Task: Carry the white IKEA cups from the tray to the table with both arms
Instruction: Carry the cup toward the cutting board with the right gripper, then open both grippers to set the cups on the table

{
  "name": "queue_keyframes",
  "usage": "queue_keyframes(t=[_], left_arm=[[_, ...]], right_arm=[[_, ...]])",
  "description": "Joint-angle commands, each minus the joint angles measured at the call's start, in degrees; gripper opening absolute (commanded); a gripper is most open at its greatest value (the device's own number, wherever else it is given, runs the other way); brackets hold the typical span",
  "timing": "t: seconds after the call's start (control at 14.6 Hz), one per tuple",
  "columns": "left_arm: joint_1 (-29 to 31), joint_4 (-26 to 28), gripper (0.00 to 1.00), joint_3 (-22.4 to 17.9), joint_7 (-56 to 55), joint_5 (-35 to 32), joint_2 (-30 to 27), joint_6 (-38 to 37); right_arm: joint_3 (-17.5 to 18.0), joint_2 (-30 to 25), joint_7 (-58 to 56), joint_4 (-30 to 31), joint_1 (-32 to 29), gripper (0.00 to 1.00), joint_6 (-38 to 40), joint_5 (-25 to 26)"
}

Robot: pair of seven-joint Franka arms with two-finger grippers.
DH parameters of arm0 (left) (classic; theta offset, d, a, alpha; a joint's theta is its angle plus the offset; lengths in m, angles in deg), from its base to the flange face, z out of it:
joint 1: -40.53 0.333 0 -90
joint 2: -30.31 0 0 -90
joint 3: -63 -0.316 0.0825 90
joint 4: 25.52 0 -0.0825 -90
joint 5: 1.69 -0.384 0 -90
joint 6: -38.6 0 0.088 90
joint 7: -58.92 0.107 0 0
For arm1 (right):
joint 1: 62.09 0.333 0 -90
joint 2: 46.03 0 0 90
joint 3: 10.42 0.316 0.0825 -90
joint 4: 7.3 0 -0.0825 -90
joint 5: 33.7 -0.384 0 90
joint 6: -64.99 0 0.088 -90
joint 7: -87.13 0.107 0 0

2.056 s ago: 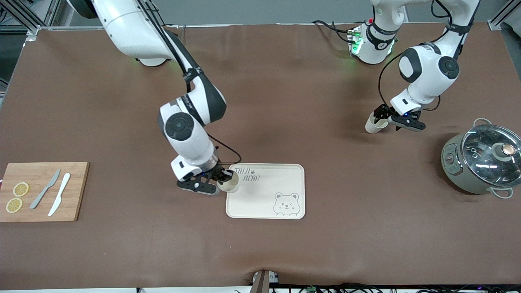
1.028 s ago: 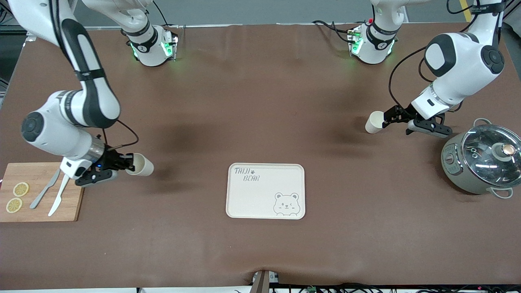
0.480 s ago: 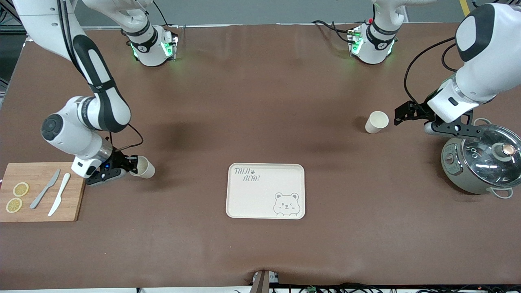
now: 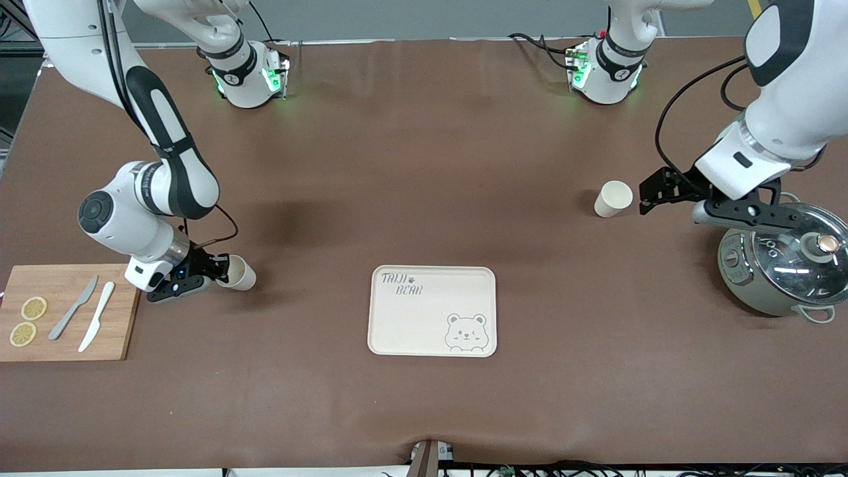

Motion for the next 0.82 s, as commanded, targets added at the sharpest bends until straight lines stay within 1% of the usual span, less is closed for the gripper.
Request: queue_keyframes(t=[0.0, 0.14, 0.27, 0.34, 0.41, 0.48, 0.55, 0.69, 0.75], left_arm=[[-1.7, -2.6, 1.00, -0.4, 0.2, -6.8, 1.0, -1.7], [-2.0, -5.6, 1.00, -0.3, 0.2, -7.1, 2.4, -1.7], [-2.3, -7.0, 1.00, -0.3, 0.2, -7.2, 3.2, -1.7], [-2.6, -7.3, 1.00, -0.3, 0.2, -7.1, 3.3, -1.7], [-2.6, -8.5, 1.00, -0.3, 0.2, -7.0, 4.3, -1.7], [-2.6, -9.8, 1.00, -0.3, 0.2, -6.5, 5.2, -1.8], [-2.6, -10.5, 1.00, -0.3, 0.3, -6.2, 6.0, -2.4], [-2.6, -11.9, 1.00, -0.3, 0.4, -6.0, 7.6, -4.6], [-2.6, -12.2, 1.00, -0.4, 0.5, -5.5, 8.3, -5.7]], right_arm=[[-0.1, 0.8, -2.3, 0.3, 0.0, 0.00, -2.1, -1.0], [-0.1, 0.9, -2.4, 0.2, -0.3, 0.00, -2.2, -1.0], [-0.1, 1.1, -2.4, -0.3, -0.5, 0.00, -2.1, -1.0], [-0.1, 1.4, -2.4, -0.7, -0.5, 0.04, -1.8, -1.0], [-0.1, 1.5, -2.3, -0.9, -0.6, 0.20, -1.6, -1.0], [-0.1, 1.6, -2.2, -1.0, -0.8, 0.48, -1.6, -1.1], [0.0, 1.6, -1.7, -1.4, -0.8, 0.69, -1.5, -1.2], [0.0, 1.6, -1.5, -1.8, -0.8, 0.93, -1.5, -1.4], [-0.1, 1.5, -1.5, -2.2, -0.8, 1.00, -1.4, -1.4]])
